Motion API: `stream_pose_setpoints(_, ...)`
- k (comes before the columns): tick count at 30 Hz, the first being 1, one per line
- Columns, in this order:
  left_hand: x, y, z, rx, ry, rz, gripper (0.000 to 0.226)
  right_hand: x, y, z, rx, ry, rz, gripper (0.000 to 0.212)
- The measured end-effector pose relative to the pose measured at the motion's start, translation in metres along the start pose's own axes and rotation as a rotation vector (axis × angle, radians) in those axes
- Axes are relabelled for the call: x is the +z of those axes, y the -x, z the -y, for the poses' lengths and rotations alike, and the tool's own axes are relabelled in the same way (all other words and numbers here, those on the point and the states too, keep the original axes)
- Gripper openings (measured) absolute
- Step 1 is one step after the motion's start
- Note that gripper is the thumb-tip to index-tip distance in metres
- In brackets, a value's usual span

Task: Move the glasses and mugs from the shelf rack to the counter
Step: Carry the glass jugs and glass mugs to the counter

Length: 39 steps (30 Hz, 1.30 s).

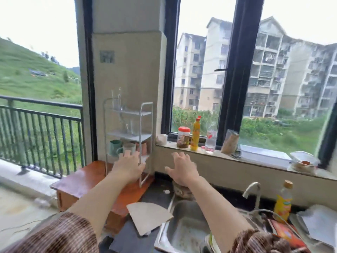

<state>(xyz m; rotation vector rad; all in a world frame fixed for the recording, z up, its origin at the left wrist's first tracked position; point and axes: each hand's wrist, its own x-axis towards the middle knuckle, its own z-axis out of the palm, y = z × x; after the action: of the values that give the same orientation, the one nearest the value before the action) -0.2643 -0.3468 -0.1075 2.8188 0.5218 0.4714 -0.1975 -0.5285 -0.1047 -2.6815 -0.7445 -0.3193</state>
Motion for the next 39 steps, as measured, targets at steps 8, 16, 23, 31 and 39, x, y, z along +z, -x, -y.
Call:
stream_pose_setpoints(8,-0.028,-0.123,0.068,-0.103,0.099,-0.105,0.056,0.015,-0.157,0.065,-0.156,-0.045,-0.048,0.055)
stream_pose_setpoints(16,-0.056,-0.243,0.128,-0.116,0.200,-0.262,0.059,0.025,-0.290,0.119,-0.252,-0.079,-0.119,0.063)
stream_pose_setpoints(23,-0.074,-0.368,0.177,-0.045,0.373,-0.306,0.061,0.030,-0.419,0.169,-0.180,-0.224,-0.196,0.060)
stream_pose_setpoints(31,-0.085,-0.492,0.208,0.046,0.465,-0.288,0.073,0.032,-0.570,0.202,0.019,-0.482,-0.235,0.044)
stream_pose_setpoints(39,-0.057,-0.553,0.213,0.056,0.446,-0.249,0.132,0.057,-0.666,0.219,0.186,-0.764,-0.215,0.051)
